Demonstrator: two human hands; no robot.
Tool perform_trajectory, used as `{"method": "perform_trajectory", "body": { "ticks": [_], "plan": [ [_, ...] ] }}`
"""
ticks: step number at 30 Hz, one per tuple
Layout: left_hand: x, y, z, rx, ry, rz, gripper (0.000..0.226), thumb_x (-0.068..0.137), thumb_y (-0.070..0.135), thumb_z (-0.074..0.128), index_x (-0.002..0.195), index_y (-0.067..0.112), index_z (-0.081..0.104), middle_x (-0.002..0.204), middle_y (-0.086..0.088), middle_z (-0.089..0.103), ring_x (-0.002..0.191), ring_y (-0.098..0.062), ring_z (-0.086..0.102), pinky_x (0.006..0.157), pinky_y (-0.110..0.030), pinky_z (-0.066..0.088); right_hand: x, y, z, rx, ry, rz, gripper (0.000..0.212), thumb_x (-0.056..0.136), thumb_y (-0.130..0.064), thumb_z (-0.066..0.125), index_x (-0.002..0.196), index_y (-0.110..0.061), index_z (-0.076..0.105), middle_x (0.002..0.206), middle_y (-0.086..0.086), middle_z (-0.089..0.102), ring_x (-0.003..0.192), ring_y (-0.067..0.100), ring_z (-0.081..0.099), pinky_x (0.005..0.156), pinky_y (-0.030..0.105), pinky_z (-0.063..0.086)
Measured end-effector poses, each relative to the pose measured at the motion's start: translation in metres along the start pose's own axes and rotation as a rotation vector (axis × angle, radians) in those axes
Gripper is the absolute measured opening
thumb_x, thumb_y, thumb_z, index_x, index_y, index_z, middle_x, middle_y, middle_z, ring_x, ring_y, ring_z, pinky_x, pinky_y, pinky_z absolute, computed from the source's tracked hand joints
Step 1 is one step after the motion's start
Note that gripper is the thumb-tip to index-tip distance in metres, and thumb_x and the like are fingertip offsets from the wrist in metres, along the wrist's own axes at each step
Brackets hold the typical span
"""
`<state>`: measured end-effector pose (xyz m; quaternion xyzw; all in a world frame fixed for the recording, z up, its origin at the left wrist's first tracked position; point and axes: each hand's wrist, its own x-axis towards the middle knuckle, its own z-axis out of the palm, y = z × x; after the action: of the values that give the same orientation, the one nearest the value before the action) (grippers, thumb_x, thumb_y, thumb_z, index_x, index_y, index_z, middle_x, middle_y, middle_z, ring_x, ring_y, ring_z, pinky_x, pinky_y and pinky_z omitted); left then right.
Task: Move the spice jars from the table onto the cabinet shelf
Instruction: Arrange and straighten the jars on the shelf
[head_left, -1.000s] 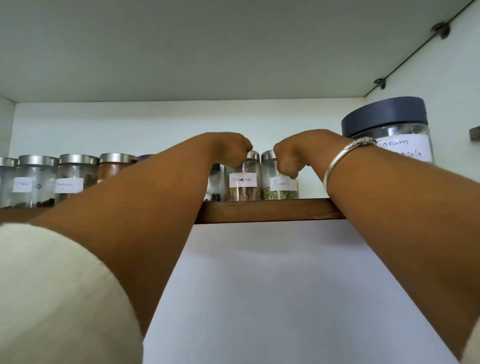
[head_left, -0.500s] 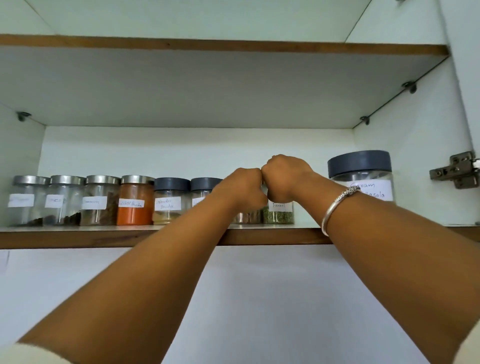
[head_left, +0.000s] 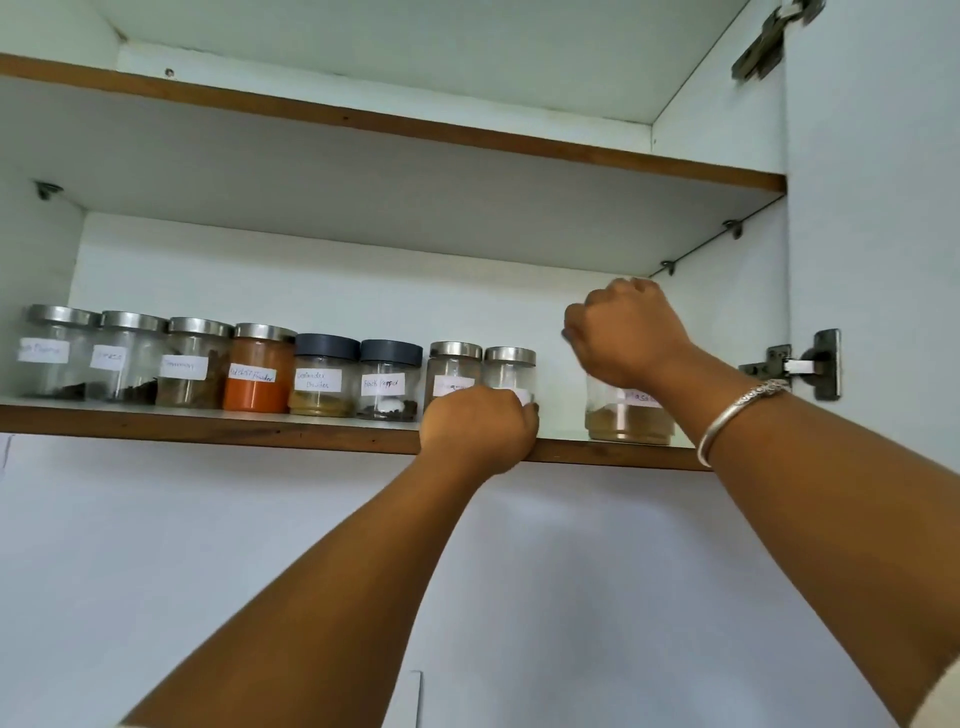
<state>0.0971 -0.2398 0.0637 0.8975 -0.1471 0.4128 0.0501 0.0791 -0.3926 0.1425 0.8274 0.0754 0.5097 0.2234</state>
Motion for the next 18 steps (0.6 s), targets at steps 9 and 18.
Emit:
{"method": "perform_trajectory", "body": {
  "ticks": [9,18],
  "plan": [
    [-0.01,0.007,0.002,0.032,0.112,-0.039,0.04,0.096,0.028,0.027,0.07,0.013,0.053,0.067,-0.006,0.051,0.065,-0.027,0.051,0.053,-0.025,0.034,-0.026,0.024,0.013,0.306,-0.02,0.266,0.033,0.098,-0.03,0.04,0.114,-0.017,0.065,0.105,0.012,0.063,0.099,0.033,0.052,0.077,0.032,0.037],
    [-0.01,0.005,0.011,0.052,0.219,-0.017,0.041,0.095,0.03,0.028,0.061,0.015,0.046,0.055,-0.001,0.039,0.06,-0.024,0.049,0.049,-0.022,0.03,0.003,0.011,0.041,0.228,-0.156,0.26,0.027,0.088,-0.014,0.053,0.112,-0.021,0.063,0.105,0.008,0.063,0.088,0.028,0.059,0.066,0.031,0.044]
  ]
}}
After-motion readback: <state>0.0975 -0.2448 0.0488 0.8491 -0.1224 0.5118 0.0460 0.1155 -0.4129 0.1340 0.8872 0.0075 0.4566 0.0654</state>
